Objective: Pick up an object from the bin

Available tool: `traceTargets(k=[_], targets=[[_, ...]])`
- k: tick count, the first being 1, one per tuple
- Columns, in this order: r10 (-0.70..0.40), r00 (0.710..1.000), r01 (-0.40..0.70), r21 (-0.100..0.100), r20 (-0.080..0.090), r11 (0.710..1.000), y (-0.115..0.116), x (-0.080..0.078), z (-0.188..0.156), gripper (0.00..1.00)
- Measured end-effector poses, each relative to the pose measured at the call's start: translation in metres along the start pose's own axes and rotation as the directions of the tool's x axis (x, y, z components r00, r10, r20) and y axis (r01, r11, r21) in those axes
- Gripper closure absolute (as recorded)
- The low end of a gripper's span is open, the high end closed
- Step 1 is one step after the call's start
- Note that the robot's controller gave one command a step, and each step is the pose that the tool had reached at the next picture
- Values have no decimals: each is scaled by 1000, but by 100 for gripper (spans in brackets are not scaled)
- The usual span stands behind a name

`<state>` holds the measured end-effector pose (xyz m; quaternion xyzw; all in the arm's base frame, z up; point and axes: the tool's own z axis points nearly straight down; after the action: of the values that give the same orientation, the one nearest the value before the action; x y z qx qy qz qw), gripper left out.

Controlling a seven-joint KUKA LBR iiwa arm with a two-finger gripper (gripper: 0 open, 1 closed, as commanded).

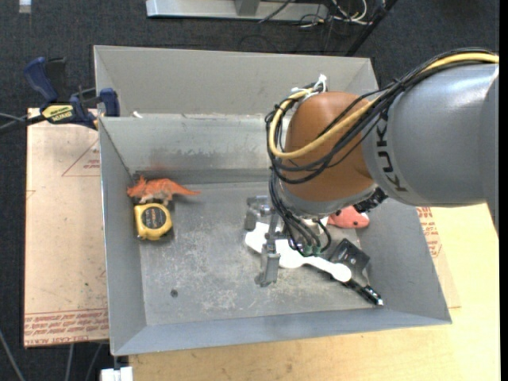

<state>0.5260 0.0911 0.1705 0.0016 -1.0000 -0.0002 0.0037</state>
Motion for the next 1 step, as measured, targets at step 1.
traceTargets(k=[1], targets=[[3, 1000, -3, -1, 7, 1000, 0, -2, -4, 0]])
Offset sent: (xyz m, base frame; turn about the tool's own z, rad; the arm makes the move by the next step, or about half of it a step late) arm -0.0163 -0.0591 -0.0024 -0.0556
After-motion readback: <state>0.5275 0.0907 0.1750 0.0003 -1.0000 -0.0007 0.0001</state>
